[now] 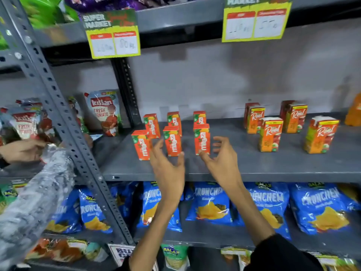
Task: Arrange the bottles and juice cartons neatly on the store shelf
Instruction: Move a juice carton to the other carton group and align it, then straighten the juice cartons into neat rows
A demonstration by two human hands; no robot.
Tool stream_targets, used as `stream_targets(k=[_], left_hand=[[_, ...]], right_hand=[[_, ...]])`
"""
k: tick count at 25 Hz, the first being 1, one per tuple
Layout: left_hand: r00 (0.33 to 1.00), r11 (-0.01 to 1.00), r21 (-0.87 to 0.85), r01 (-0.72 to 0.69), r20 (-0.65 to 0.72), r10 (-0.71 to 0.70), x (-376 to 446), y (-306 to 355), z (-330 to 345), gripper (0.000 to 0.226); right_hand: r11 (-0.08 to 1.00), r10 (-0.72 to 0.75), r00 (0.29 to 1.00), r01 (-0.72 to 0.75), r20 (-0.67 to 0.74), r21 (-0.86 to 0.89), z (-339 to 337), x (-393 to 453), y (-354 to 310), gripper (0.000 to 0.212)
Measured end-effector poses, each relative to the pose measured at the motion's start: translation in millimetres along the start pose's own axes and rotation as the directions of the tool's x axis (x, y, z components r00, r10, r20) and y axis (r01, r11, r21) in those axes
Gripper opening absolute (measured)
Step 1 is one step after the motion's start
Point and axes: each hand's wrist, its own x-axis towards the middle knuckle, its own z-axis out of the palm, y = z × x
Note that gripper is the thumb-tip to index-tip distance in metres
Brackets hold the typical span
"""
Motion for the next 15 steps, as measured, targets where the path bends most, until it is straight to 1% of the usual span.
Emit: stream_targets(k=[2, 4, 6, 8, 12, 15], left_hand=[[0.992, 0.998, 0.066, 0.014, 0.124, -0.022, 13.2, -9.5, 2.0, 0.071], [0.979, 0.99, 0.142, 0.025, 0.195, -0.053, 20.7, -11.6, 6.5, 0.078], [0.978, 0.984, 0.177, 0.021, 0.203, -0.057, 28.5, -11.1, 7.7, 0.078], [0.981, 0.978, 0.206, -0.005, 0.19, -0.035, 35.1, -13.9, 7.4, 0.069], [0.983, 0.962, 0.27, -0.032, 0.182, -0.018, 35.9, -20.6, 4.7, 0.053], [0.987, 0.954, 0.291, -0.075, 0.16, 0.029, 29.8, -20.6, 3.6, 0.047]], right_hand=[[0.997, 0.057, 0.998, -0.057, 0.003, -0.059, 18.1, 6.1, -5.7, 0.067], [0.986, 0.089, 0.996, -0.088, 0.0, -0.139, 27.0, 11.0, -6.4, 0.071], [0.973, 0.114, 0.993, -0.118, -0.028, -0.199, 32.2, 14.5, -7.0, 0.07], [0.965, 0.12, 0.989, -0.135, -0.081, -0.225, 35.7, 14.7, -9.1, 0.065], [0.927, 0.08, 0.978, -0.144, -0.194, -0.347, 45.2, 2.6, -17.5, 0.057], [0.903, 0.045, 0.974, -0.135, -0.223, -0.409, 47.1, -2.6, -18.1, 0.056]])
